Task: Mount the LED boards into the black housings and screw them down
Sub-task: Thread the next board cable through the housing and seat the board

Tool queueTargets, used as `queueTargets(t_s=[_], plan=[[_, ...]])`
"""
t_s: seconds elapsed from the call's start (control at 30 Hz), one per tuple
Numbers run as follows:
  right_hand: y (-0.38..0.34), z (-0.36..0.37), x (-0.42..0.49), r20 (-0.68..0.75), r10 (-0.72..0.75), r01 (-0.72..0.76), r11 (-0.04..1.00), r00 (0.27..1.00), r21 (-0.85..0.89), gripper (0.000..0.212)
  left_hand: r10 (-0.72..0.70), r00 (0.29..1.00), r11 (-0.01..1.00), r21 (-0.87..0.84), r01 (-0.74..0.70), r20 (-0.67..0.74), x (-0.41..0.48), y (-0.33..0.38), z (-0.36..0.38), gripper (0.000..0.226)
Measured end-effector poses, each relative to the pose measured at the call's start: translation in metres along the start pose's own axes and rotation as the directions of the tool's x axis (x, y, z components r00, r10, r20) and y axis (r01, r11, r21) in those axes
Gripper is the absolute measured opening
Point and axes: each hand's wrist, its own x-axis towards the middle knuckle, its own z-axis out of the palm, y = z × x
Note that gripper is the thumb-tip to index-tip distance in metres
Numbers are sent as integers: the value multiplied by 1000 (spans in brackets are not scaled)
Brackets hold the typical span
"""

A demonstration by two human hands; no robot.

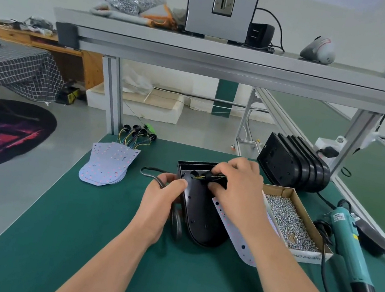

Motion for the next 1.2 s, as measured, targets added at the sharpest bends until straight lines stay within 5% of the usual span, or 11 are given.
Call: queueTargets(t_s=[0.27, 0.47, 0.77, 0.93, 1.2], plan=[[-8, 11, -11, -47, -214, 215, 976, 976, 26, 28, 5, 996, 1000, -29, -2, 92, 1, -2, -3, 37], [-11, 9, -6, 26, -179, 177, 981, 983, 80, 24, 16, 991, 999, -37, -11, 131, -2, 0, -2, 38], [-18, 6, -5, 49, -216, 219, 974, 975, -62, 25, 35, 992, 999, -24, -33, 123, -4, -1, 0, 37], [-19, 4, -2, 36, -136, 132, 986, 990, 98, 17, 57, 992, 998, -35, -53, 113, -5, 0, 0, 41], [-24, 6, -3, 53, -148, 150, 988, 987, -28, 19, 142, 978, 986, 62, -153, 152, -10, 2, 4, 35]])
